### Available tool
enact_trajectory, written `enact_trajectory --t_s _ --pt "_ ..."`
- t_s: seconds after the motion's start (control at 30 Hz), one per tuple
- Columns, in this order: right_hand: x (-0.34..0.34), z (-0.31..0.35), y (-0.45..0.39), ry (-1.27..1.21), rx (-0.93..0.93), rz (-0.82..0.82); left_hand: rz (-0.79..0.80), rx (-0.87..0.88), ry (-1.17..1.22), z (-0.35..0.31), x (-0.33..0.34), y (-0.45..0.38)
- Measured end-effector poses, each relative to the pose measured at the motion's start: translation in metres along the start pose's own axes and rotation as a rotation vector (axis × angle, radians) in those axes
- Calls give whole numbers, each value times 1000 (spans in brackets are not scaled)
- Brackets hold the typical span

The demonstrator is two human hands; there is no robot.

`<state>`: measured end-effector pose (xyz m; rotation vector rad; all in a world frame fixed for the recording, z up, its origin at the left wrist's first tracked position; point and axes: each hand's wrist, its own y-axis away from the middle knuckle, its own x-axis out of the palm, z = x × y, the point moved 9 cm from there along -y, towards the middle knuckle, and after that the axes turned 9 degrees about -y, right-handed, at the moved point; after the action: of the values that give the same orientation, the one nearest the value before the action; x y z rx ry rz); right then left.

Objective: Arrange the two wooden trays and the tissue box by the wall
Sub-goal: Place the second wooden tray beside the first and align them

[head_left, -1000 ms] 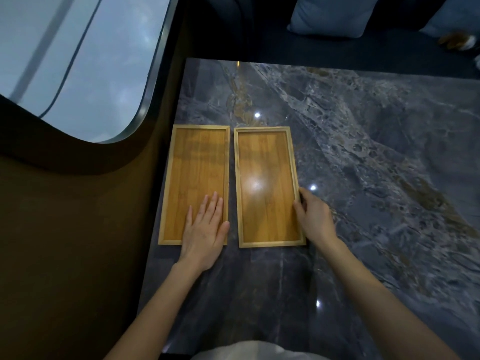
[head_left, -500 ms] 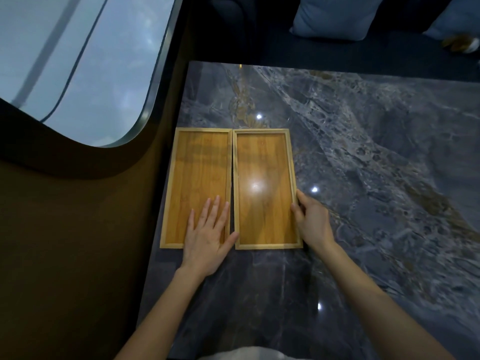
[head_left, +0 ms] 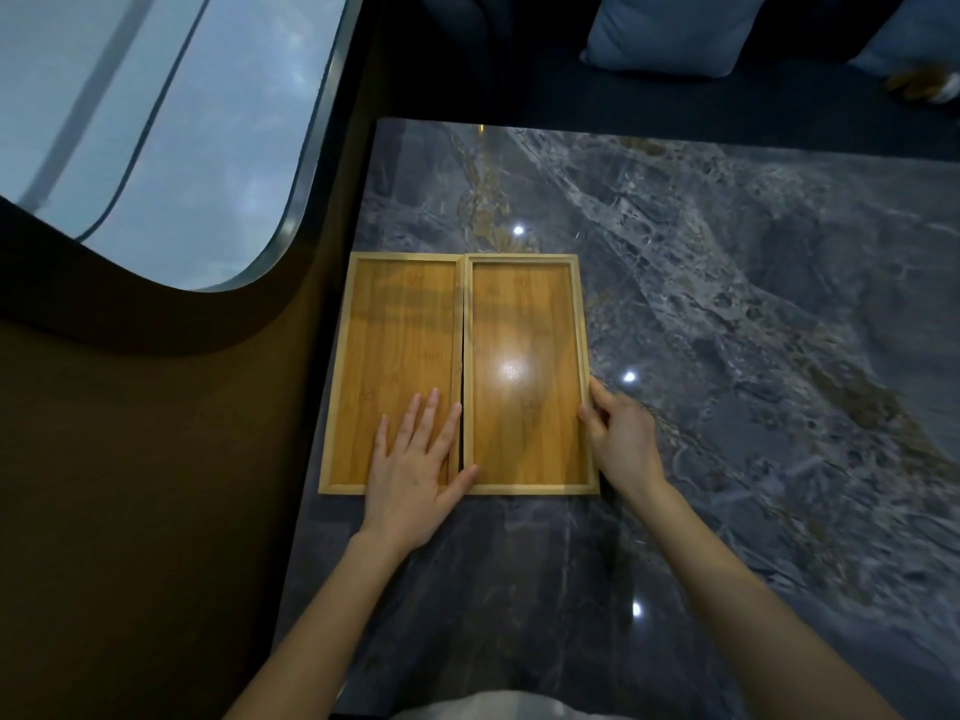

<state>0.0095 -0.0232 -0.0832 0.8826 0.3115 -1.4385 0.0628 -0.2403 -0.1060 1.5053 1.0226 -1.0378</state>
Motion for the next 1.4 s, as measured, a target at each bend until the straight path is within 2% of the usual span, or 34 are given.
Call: enact_trajectory --t_s 0.73,0.93,1.03,1.1,1.2,1.4 --pt "5 -4 6 -49 9 -45 40 3 -13 1 4 -1" --pt "7 -5 4 -37 5 9 71 -1 -4 1 3 0" --pt "8 -1 6 -30 -40 84 91 23 96 0 -2 1" --pt "6 -2 9 -65 -39 116 19 35 191 3 -12 4" --pt "-2 -10 20 -100 -1 77 -127 69 248 4 -24 20" --pt "13 -26 42 49 60 162 -138 277 141 -14 -11 36"
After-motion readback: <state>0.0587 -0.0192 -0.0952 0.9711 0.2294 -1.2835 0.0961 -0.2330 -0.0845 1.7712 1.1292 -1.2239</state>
